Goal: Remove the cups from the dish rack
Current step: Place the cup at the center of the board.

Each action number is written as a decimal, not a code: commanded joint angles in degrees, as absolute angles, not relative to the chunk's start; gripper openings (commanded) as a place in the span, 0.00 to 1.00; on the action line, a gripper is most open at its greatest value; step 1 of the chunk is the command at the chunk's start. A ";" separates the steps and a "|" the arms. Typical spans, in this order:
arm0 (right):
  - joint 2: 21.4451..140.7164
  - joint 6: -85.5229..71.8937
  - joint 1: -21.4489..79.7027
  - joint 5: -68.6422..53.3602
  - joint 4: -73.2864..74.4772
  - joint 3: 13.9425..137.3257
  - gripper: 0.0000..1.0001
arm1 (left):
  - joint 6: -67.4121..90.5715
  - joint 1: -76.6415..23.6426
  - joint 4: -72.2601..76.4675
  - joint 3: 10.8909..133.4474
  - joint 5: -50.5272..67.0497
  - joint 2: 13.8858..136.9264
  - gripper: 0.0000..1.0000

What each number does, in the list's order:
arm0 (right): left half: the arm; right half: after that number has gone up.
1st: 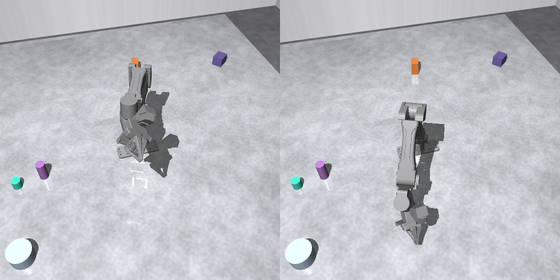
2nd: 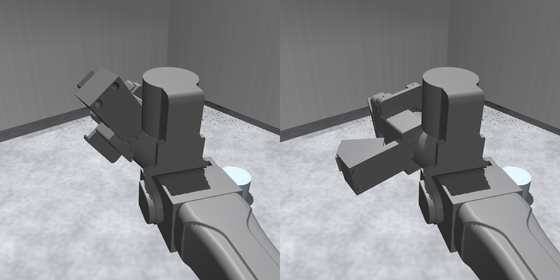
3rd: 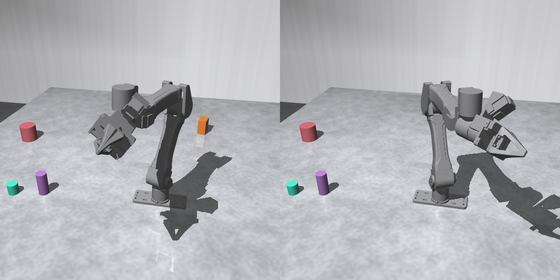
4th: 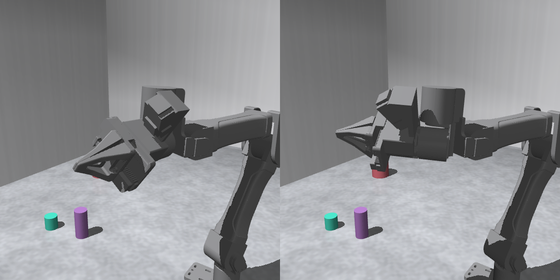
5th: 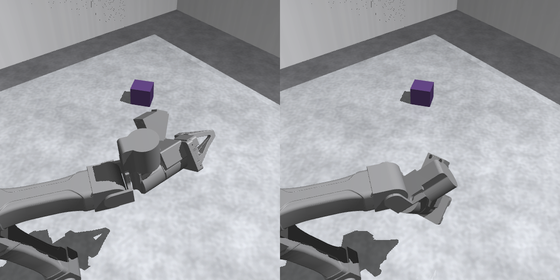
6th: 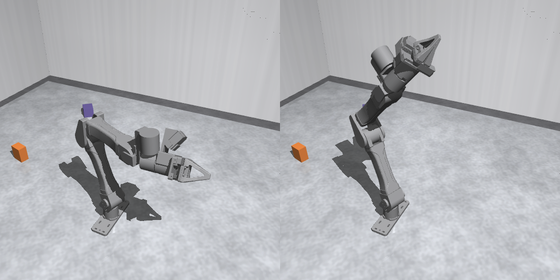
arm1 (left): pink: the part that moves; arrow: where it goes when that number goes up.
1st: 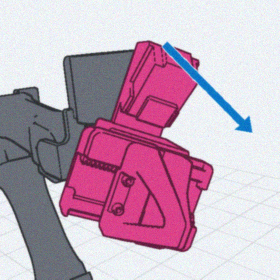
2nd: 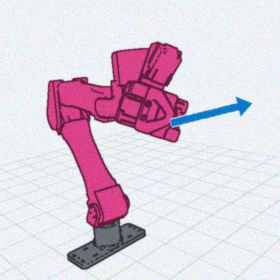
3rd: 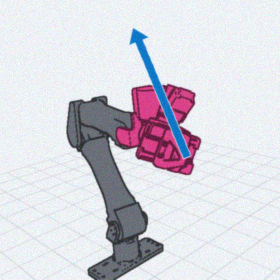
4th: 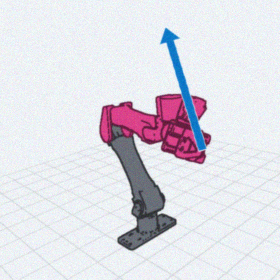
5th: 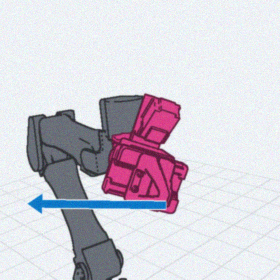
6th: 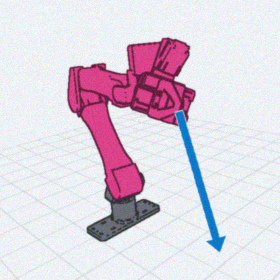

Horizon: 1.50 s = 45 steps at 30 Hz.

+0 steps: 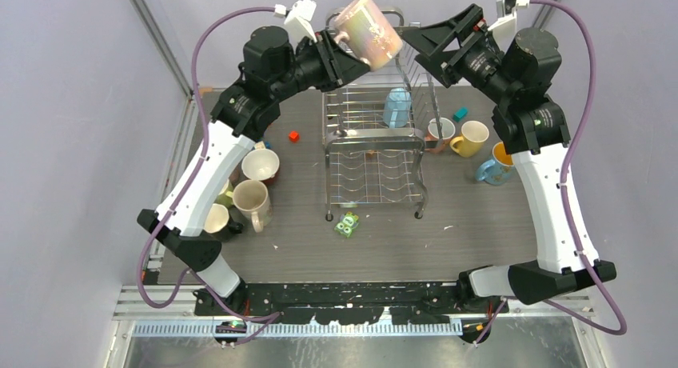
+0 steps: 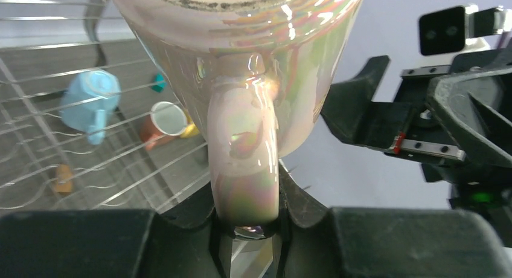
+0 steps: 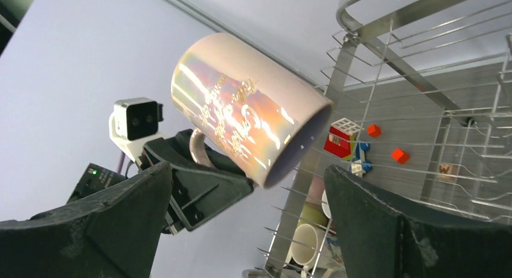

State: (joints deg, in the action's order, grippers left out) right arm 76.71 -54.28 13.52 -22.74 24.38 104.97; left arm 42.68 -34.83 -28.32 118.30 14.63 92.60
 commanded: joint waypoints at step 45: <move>79.91 -77.94 16.61 -28.47 -17.89 95.19 0.01 | 60.76 -38.68 -1.76 116.10 24.11 91.03 0.16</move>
